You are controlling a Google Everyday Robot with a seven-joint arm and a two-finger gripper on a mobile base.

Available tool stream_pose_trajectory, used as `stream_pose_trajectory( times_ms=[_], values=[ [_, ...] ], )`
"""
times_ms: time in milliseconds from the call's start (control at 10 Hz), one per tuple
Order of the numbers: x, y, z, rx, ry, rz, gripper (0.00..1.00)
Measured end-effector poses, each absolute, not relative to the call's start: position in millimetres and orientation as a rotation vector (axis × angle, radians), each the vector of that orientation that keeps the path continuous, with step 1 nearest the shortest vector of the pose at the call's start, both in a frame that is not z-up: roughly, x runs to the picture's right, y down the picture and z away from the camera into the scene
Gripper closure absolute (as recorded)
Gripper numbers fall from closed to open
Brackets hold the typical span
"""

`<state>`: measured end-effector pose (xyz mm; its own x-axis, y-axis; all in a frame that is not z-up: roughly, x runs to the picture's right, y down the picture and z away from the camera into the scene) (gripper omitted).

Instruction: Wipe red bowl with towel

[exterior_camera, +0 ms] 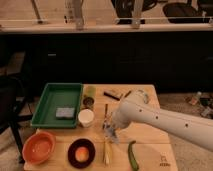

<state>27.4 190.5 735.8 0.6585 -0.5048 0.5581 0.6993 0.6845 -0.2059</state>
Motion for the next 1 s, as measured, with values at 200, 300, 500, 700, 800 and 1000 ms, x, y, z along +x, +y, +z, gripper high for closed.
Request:
stream_pose_trajectory(
  times_ms=[200, 300, 500, 700, 800, 1000],
  values=[
    [-9.7, 197.3, 739.3, -0.446, -0.522, -0.769, 1.0],
    [-34.9, 203.7, 741.5, -0.46, -0.545, -0.816, 1.0],
    [-68.5, 212.3, 743.8, -0.476, -0.567, -0.886, 1.0],
    [-76.5, 213.9, 744.5, -0.478, -0.569, -0.903, 1.0],
    [-75.5, 213.7, 744.6, -0.478, -0.568, -0.901, 1.0],
    [-76.3, 213.8, 744.5, -0.478, -0.569, -0.902, 1.0]
  ],
)
